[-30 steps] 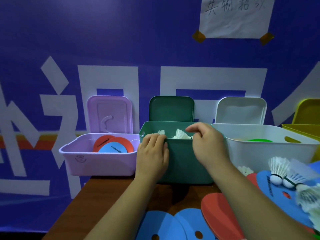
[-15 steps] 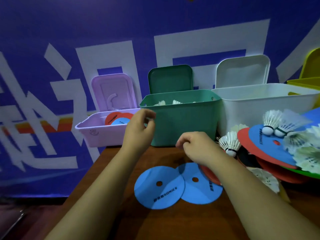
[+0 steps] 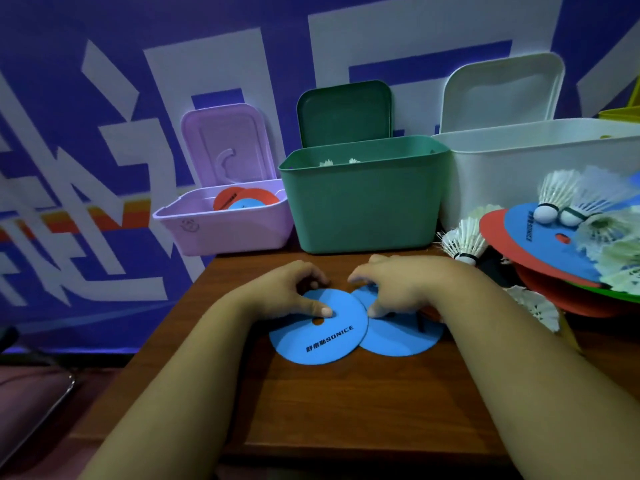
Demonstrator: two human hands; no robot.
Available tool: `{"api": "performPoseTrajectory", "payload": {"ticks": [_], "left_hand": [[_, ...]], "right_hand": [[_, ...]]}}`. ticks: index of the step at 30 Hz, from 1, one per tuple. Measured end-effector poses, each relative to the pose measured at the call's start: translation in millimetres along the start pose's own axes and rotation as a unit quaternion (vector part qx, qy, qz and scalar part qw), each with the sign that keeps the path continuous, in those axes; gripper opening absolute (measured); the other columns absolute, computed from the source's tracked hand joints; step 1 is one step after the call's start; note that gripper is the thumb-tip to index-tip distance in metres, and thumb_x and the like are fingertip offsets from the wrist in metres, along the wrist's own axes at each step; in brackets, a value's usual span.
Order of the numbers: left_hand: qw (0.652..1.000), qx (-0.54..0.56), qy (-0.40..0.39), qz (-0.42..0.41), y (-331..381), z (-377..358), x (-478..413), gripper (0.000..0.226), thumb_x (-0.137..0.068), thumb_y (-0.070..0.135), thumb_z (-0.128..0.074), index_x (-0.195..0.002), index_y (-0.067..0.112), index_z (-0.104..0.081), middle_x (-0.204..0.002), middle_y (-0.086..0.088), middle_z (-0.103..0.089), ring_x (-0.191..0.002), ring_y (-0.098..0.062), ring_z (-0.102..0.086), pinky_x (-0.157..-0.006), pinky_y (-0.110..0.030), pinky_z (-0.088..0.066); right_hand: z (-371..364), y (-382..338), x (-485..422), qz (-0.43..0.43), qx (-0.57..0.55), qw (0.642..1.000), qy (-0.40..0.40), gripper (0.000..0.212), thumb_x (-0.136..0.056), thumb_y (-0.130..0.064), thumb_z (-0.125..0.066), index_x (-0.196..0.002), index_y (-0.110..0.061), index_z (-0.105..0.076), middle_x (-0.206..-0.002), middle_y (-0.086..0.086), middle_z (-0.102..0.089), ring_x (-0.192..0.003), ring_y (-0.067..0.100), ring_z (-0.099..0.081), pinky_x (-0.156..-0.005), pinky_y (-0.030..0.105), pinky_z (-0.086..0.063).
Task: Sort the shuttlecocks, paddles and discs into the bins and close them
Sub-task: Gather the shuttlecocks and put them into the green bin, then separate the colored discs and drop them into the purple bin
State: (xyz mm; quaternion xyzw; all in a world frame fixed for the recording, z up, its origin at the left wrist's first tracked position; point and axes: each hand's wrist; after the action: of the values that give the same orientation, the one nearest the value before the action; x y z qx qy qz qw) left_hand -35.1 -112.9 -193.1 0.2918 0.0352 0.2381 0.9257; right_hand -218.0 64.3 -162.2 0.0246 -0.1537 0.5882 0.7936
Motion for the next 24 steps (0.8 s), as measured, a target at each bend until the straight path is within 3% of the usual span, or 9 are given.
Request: {"api": "performPoseTrajectory", "payload": {"ticks": [4, 6, 9, 14, 17, 19, 21, 24], "left_hand": [[1.000, -0.009, 0.014, 0.024, 4.6, 1.0, 0.0, 0.059, -0.064, 0.058, -0.093, -0.115, 0.044, -0.068, -0.115, 0.016, -0.063, -0.107, -0.003, -0.061, -0.095, -0.029, -0.052], [0.999, -0.013, 0.014, 0.039, 7.5, 1.3, 0.6, 0.055, -0.065, 0.055, -0.094, -0.112, 0.041, -0.069, -0.115, 0.014, -0.063, -0.106, -0.007, -0.062, -0.093, -0.032, -0.054], [0.999, -0.017, 0.014, 0.043, 9.6, 0.1, -0.2, 0.054, -0.067, 0.052, -0.094, -0.110, 0.036, -0.066, -0.112, 0.010, -0.064, -0.102, -0.011, -0.064, -0.086, -0.035, -0.057], [0.998, 0.033, 0.035, 0.041, 6.6, 2.5, 0.7, 0.059, -0.067, 0.044, -0.097, -0.105, 0.025, -0.056, -0.094, 0.002, -0.068, -0.075, -0.010, -0.063, -0.061, -0.031, -0.050], [0.992, 0.112, 0.044, 0.025, 0.9, 6.0, 1.6, 0.056, -0.069, 0.042, -0.096, -0.107, 0.025, -0.059, -0.092, -0.002, -0.070, -0.076, -0.012, -0.068, -0.068, -0.039, -0.058], [0.983, 0.180, 0.043, 0.019, 0.1, 7.3, 4.0, 0.045, -0.079, 0.033, -0.092, -0.114, 0.026, -0.065, -0.099, -0.002, -0.076, -0.088, -0.021, -0.076, -0.079, -0.044, -0.064], [0.970, 0.237, 0.051, 0.016, 1.8, 9.0, 8.7, 0.030, -0.090, 0.025, -0.082, -0.117, 0.022, -0.071, -0.104, -0.007, -0.079, -0.093, -0.029, -0.077, -0.083, -0.047, -0.064], [0.933, 0.347, 0.097, -0.005, 4.8, 13.7, 16.0, 0.017, -0.097, 0.020, -0.071, -0.112, 0.011, -0.073, -0.102, -0.016, -0.077, -0.088, -0.035, -0.075, -0.076, -0.045, -0.063]], "right_hand": [[-5.5, 4.3, -7.9, -0.008, -0.029, 0.999, 0.021, 0.049, -0.098, -0.037, -0.061, -0.146, -0.042, -0.049, -0.139, -0.006, -0.042, -0.133, 0.023, -0.041, -0.111, 0.048, -0.043], [-10.5, 4.3, -12.6, -0.013, -0.052, 0.997, 0.051, 0.033, -0.100, -0.030, -0.053, -0.132, -0.040, -0.056, -0.130, -0.006, -0.046, -0.130, 0.022, -0.042, -0.109, 0.045, -0.045], [-16.8, 2.1, -20.1, -0.023, -0.042, 0.995, 0.090, 0.009, -0.102, -0.038, -0.051, -0.108, -0.037, -0.058, -0.119, -0.006, -0.049, -0.123, 0.022, -0.044, -0.105, 0.044, -0.045], [-18.4, -0.2, -21.6, -0.009, -0.023, 0.993, 0.118, 0.013, -0.106, -0.043, -0.052, -0.101, -0.031, -0.052, -0.115, -0.004, -0.052, -0.114, 0.023, -0.045, -0.096, 0.041, -0.042], [-13.8, 5.1, -17.9, 0.016, -0.057, 0.989, 0.134, 0.009, -0.107, -0.037, -0.053, -0.100, -0.032, -0.053, -0.103, -0.008, -0.057, -0.099, 0.017, -0.053, -0.082, 0.038, -0.043], [-13.6, 5.8, -19.7, 0.032, -0.074, 0.984, 0.156, 0.008, -0.109, -0.035, -0.051, -0.111, -0.035, -0.060, -0.110, -0.010, -0.058, -0.104, 0.017, -0.058, -0.091, 0.040, -0.048], [-13.5, 3.5, -23.8, 0.028, -0.073, 0.979, 0.191, 0.021, -0.111, -0.036, -0.046, -0.120, -0.036, -0.065, -0.115, -0.007, -0.055, -0.109, 0.021, -0.057, -0.100, 0.045, -0.048], [-10.5, 0.8, -27.7, 0.014, -0.084, 0.958, 0.274, 0.027, -0.113, -0.034, -0.041, -0.117, -0.025, -0.066, -0.111, -0.001, -0.051, -0.102, 0.027, -0.058, -0.095, 0.048, -0.050]]}}
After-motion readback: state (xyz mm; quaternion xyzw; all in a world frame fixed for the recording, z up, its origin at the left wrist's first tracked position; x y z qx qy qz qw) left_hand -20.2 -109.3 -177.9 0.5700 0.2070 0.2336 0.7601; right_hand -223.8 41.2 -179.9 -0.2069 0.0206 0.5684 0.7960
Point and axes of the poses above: each hand's wrist, its own x-axis away from the middle knuckle, its own z-axis out of the back of the hand, y = z × x
